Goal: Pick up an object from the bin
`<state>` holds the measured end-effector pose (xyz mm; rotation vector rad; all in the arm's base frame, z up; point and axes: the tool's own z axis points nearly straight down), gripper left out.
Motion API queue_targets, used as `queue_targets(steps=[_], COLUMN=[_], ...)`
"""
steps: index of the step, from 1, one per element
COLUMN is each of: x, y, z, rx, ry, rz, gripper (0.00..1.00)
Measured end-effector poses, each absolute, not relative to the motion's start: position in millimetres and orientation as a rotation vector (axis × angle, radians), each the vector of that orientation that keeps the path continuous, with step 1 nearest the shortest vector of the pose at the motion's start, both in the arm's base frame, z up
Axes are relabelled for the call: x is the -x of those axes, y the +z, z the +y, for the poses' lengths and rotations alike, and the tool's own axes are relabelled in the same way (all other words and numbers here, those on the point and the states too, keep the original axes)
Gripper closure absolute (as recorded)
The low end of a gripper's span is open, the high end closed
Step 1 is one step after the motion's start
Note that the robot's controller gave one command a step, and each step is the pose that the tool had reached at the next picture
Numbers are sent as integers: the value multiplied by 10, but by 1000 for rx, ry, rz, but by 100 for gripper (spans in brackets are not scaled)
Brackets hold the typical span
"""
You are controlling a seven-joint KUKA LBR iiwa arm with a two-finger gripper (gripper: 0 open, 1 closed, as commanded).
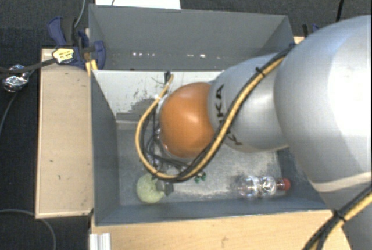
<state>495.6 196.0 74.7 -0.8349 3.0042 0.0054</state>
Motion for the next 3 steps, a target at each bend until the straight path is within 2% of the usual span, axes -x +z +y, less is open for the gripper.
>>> queue_targets(steps=[1, 2, 3], x=[-4936, -5012, -5080], y=[1164, 1490, 1048], z=[1948, 1973, 2059], rx=[850, 838, 850], ry=[6, 7, 8], rz=[3008, 2998, 2994], gripper=[100, 100, 100])
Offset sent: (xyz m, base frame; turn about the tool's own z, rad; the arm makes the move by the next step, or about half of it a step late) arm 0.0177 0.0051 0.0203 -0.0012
